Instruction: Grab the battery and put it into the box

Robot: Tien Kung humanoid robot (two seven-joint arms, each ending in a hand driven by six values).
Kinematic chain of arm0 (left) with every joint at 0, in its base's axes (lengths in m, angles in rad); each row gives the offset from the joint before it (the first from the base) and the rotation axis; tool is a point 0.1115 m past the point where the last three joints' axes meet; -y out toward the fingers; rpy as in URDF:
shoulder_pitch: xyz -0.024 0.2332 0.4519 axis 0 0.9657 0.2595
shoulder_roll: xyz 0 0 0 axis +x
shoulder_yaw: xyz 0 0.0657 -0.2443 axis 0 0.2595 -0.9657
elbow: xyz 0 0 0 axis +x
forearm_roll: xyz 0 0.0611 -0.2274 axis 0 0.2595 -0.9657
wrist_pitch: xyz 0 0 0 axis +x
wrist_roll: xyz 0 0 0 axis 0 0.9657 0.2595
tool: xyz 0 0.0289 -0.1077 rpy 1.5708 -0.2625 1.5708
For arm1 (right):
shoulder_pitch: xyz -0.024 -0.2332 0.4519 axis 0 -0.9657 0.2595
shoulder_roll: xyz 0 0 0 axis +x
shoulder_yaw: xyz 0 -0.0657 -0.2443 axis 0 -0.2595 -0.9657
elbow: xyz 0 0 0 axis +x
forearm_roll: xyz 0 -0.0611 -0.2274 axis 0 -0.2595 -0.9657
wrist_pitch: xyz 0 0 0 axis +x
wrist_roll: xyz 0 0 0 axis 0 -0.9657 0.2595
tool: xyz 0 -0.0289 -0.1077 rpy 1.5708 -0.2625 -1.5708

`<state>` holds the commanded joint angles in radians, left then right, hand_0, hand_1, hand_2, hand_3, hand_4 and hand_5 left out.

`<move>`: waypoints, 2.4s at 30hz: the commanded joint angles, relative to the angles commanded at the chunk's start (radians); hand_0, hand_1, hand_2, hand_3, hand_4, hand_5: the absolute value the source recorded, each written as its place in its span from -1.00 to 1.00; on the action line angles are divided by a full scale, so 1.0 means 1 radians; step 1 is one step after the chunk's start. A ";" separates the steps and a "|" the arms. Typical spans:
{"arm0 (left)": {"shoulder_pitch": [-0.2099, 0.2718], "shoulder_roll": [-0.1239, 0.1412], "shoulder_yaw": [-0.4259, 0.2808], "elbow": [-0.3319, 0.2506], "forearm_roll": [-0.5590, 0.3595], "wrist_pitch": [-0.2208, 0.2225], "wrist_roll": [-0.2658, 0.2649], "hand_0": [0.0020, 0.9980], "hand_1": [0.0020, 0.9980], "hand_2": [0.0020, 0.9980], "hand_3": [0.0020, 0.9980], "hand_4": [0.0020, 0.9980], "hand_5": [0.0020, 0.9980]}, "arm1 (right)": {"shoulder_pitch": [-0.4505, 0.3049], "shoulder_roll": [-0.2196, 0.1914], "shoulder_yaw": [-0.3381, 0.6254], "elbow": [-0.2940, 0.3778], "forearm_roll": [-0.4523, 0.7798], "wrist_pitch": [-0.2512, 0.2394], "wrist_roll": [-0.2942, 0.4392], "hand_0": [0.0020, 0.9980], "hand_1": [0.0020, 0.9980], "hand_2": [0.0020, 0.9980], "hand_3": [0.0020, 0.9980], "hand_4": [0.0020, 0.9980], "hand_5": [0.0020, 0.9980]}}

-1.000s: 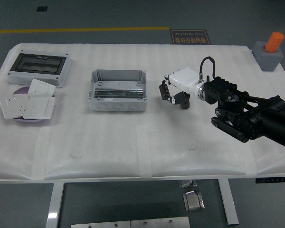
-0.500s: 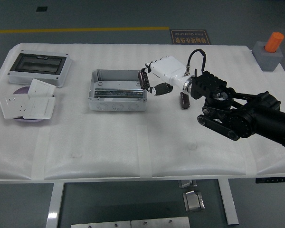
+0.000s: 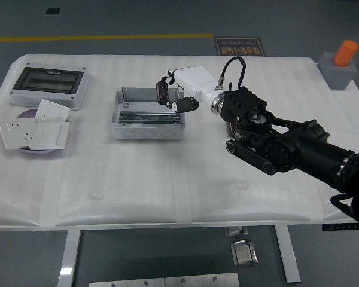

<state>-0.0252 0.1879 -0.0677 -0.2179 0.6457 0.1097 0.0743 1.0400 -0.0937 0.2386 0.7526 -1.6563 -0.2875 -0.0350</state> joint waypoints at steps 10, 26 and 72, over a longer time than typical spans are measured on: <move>-0.004 0.000 0.000 -0.001 0.003 -0.002 0.001 0.20 0.25 -0.08 0.25 0.21 -0.08 | -0.004 0.017 -0.008 -0.014 0.000 0.002 -0.009 0.80 0.66 0.62 0.84 0.91 0.24; 0.001 -0.002 0.006 0.000 -0.010 0.000 -0.001 0.20 0.25 -0.09 0.25 0.20 -0.08 | 0.009 -0.121 -0.160 -0.018 0.012 0.017 -0.002 0.84 0.66 0.65 0.90 1.00 0.32; -0.005 -0.005 0.034 -0.003 -0.049 0.007 -0.025 0.20 0.24 -0.10 0.23 0.13 -0.09 | -0.073 -0.198 -0.093 -0.117 -0.150 0.179 0.039 0.75 0.57 0.58 0.74 1.00 0.31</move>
<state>-0.0306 0.1830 -0.0339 -0.2210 0.5963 0.1167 0.0493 0.9667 -0.2916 0.1454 0.6352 -1.8067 -0.1080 0.0043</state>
